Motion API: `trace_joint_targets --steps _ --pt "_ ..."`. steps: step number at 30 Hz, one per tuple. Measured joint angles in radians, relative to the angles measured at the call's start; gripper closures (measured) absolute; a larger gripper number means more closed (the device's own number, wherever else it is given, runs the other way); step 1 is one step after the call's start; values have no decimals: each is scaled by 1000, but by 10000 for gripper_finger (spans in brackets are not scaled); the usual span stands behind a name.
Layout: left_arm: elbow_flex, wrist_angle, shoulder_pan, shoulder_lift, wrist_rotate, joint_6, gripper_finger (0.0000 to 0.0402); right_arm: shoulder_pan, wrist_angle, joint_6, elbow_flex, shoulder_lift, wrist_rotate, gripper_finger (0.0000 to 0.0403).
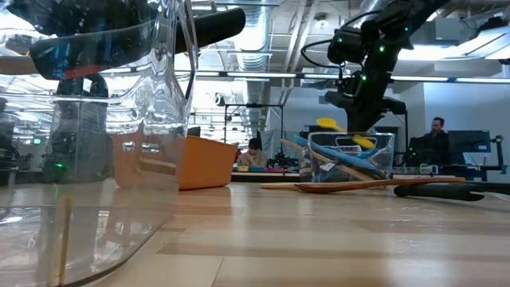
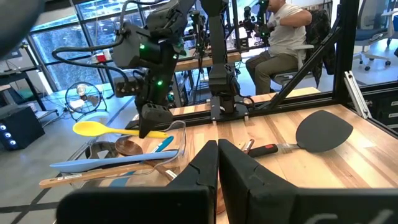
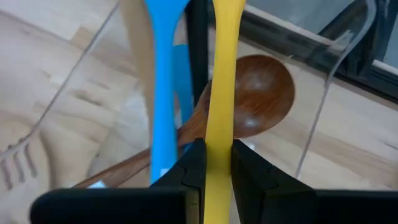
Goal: Pick & Place Kitchen Items
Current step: Put the yellow serving spoon into the top transparent bin
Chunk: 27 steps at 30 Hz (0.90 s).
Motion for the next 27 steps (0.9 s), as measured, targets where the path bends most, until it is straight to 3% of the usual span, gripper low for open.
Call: trace_joint_targets --steps 27 --pt "0 0 0 0 0 0 401 -86 24 -18 -49 0 -163 362"
